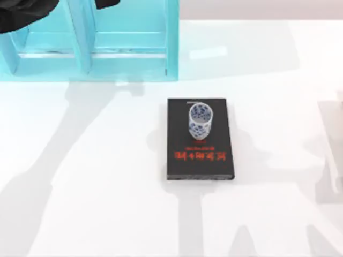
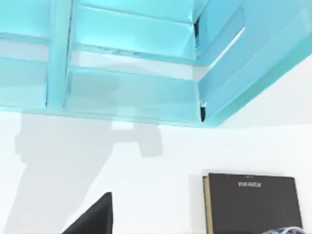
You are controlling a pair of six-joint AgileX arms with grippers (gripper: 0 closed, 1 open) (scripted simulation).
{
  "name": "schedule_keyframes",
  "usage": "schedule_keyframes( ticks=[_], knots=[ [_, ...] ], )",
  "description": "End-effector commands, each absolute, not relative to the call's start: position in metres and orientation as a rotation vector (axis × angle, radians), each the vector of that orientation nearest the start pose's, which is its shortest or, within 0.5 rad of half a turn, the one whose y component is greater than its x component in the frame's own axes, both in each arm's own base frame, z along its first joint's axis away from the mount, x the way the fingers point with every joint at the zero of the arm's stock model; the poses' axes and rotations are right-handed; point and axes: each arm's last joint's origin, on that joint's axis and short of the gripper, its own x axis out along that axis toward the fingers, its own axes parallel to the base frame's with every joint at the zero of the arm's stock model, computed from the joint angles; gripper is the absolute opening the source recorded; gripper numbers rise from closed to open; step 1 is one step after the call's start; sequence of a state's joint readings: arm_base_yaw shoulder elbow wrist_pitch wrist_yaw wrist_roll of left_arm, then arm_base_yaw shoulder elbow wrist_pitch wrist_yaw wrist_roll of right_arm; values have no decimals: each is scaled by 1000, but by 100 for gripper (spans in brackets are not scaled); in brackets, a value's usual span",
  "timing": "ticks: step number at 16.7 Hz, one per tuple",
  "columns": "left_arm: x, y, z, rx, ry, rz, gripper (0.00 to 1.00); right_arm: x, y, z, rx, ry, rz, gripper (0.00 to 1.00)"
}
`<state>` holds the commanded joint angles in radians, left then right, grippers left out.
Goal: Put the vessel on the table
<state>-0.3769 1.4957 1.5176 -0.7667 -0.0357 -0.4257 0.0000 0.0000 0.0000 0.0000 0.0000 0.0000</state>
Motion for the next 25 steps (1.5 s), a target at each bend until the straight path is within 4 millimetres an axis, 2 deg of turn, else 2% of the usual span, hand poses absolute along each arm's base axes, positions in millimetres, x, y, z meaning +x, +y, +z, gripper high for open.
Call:
schedule_keyframes(
  ticks=[3, 6, 9, 12, 15, 18, 22, 25],
  knots=[
    [343, -164, 359, -258, 922, -150, 100, 106, -1, 160, 0, 0, 0, 100],
    [370, -216, 332, -208, 1082, -119, 100, 106, -1, 160, 0, 0, 0, 100],
    [380, -262, 298, -141, 1217, -78, 100, 106, -1, 160, 0, 0, 0, 100],
    [378, -296, 276, -89, 1295, -48, 100, 106, -1, 160, 0, 0, 0, 100],
    [370, -320, 260, -41, 1345, -25, 100, 106, -1, 160, 0, 0, 0, 100],
    [360, -335, 250, 2, 1379, -7, 100, 106, -1, 160, 0, 0, 0, 100],
    [350, -344, 254, 13, 1371, -15, 100, 106, -1, 160, 0, 0, 0, 100],
    [350, -344, 254, 13, 1371, -15, 100, 106, -1, 160, 0, 0, 0, 100]
  ],
)
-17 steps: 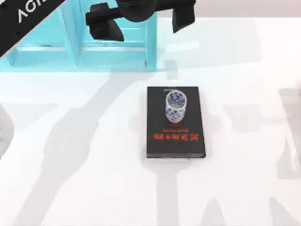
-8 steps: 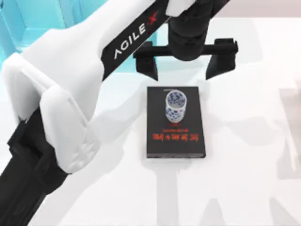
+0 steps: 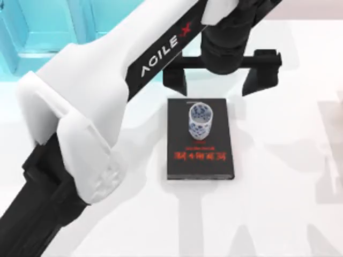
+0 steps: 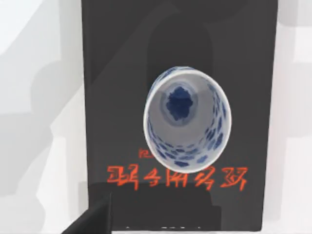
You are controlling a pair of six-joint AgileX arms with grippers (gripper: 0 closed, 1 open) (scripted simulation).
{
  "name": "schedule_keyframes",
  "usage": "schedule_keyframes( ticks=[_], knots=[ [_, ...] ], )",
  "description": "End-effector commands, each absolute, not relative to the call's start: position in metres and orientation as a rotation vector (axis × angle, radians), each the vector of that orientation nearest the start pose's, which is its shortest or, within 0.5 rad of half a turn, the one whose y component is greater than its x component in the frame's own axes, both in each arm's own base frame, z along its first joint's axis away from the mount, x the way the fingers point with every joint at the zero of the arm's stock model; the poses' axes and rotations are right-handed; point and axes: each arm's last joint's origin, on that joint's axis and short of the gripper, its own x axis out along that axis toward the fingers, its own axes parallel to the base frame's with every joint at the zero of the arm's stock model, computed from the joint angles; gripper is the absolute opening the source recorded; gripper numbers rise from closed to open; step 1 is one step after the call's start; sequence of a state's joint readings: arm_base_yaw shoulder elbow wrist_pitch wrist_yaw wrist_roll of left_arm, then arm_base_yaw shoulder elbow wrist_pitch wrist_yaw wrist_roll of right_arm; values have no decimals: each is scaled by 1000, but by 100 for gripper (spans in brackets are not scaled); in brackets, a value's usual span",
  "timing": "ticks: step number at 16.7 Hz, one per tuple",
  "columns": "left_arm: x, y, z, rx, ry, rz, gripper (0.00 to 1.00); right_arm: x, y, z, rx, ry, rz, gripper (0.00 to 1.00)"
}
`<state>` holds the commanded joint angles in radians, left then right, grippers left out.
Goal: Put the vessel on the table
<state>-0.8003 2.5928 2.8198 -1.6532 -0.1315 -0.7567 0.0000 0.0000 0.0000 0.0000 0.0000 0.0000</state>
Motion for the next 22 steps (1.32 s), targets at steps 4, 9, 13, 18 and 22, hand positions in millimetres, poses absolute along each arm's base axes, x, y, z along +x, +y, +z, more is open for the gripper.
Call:
schedule_keyframes(
  ticks=[4, 9, 13, 18, 22],
  knots=[
    [352, -342, 254, 10, 1371, -12, 100, 106, -1, 160, 0, 0, 0, 100],
    [361, -350, 231, 16, 1374, -12, 100, 106, -1, 160, 0, 0, 0, 100],
    [368, -352, 198, 13, 1370, -16, 100, 106, -1, 160, 0, 0, 0, 100],
    [370, -345, 162, 13, 1369, -16, 100, 106, -1, 160, 0, 0, 0, 100],
    [370, -344, 156, 13, 1371, -15, 100, 106, -1, 160, 0, 0, 0, 100]
  ],
)
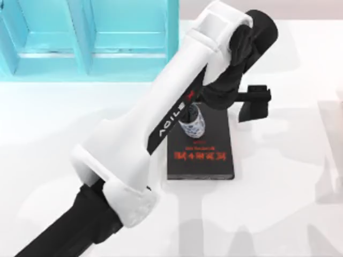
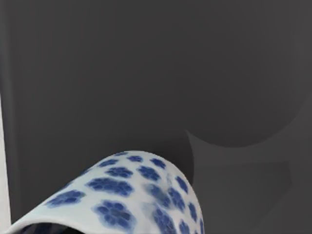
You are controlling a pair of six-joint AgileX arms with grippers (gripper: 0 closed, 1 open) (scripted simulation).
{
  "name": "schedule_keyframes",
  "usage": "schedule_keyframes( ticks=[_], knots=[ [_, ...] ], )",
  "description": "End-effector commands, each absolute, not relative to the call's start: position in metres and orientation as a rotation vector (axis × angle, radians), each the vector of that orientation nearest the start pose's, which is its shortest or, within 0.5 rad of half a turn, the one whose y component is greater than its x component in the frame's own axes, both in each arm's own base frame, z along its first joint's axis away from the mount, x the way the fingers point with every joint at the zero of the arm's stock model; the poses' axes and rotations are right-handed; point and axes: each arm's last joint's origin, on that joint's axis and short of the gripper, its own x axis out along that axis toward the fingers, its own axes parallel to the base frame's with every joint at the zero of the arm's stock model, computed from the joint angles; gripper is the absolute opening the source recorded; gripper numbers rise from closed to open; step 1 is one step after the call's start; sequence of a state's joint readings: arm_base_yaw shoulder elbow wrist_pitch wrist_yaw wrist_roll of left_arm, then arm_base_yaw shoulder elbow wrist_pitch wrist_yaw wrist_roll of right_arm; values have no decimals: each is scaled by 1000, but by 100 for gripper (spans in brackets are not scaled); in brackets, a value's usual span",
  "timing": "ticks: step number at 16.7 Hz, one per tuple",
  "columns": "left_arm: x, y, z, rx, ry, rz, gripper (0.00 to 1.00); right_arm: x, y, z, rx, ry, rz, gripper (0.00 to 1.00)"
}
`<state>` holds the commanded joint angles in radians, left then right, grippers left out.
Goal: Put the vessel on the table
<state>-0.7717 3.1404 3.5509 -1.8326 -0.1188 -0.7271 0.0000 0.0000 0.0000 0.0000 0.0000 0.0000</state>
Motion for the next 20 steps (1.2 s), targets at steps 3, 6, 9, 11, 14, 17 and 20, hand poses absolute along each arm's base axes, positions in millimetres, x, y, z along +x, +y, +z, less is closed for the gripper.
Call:
schedule_keyframes(
  ticks=[3, 6, 9, 11, 14, 17, 20],
  knots=[
    [370, -344, 156, 13, 1371, -15, 92, 106, -1, 160, 0, 0, 0, 100],
    [370, -344, 156, 13, 1371, -15, 70, 106, -1, 160, 0, 0, 0, 100],
    [370, -344, 156, 13, 1371, -15, 47, 106, -1, 160, 0, 0, 0, 100],
    [370, -344, 156, 13, 1371, -15, 32, 106, -1, 160, 0, 0, 0, 100],
    [370, -344, 156, 13, 1371, -15, 10, 106, -1, 160, 0, 0, 0, 100],
    [370, -344, 156, 13, 1371, -15, 0, 106, -1, 160, 0, 0, 0, 100],
    [370, -344, 156, 13, 1371, -15, 0, 106, -1, 160, 0, 0, 0, 100]
  ],
)
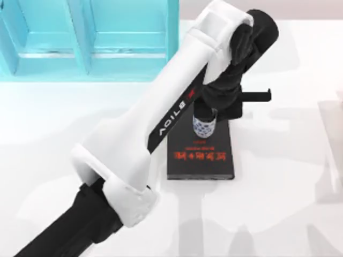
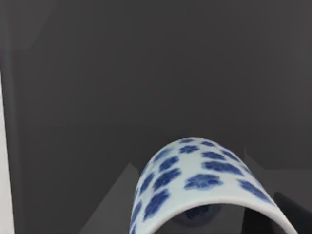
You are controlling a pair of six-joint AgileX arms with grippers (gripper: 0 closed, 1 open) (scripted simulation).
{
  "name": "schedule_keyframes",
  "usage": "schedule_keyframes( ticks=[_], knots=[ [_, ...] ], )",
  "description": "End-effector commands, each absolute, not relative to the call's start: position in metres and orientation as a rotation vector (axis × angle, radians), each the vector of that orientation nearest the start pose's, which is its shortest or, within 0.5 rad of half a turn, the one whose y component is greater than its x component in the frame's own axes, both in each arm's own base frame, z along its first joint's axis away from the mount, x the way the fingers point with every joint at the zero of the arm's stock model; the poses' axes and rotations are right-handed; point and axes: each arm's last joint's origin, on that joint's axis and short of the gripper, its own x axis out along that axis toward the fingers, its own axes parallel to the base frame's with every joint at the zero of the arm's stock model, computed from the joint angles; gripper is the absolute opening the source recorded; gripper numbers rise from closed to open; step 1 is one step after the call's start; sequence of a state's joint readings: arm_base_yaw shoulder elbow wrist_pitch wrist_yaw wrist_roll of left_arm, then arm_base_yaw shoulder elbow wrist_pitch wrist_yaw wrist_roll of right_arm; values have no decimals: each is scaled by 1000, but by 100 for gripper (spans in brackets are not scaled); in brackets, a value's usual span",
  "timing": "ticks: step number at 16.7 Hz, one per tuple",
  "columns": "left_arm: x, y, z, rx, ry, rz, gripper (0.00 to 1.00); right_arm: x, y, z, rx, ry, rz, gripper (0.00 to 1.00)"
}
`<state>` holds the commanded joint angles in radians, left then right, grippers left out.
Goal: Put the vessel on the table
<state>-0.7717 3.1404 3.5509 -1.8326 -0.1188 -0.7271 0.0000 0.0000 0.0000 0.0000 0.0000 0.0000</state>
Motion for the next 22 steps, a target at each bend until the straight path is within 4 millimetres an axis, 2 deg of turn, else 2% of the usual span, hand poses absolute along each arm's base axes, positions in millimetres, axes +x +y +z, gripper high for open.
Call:
schedule_keyframes(
  ticks=[6, 14, 19, 22],
  knots=[
    [369, -349, 162, 6, 1354, -37, 0, 106, -1, 160, 0, 0, 0, 100],
    [369, -349, 206, 7, 1358, -33, 0, 106, -1, 160, 0, 0, 0, 100],
    [369, -349, 207, 8, 1359, -33, 0, 106, -1, 160, 0, 0, 0, 100],
    [375, -342, 217, 5, 1356, -40, 0, 106, -1, 160, 0, 0, 0, 100]
  ],
)
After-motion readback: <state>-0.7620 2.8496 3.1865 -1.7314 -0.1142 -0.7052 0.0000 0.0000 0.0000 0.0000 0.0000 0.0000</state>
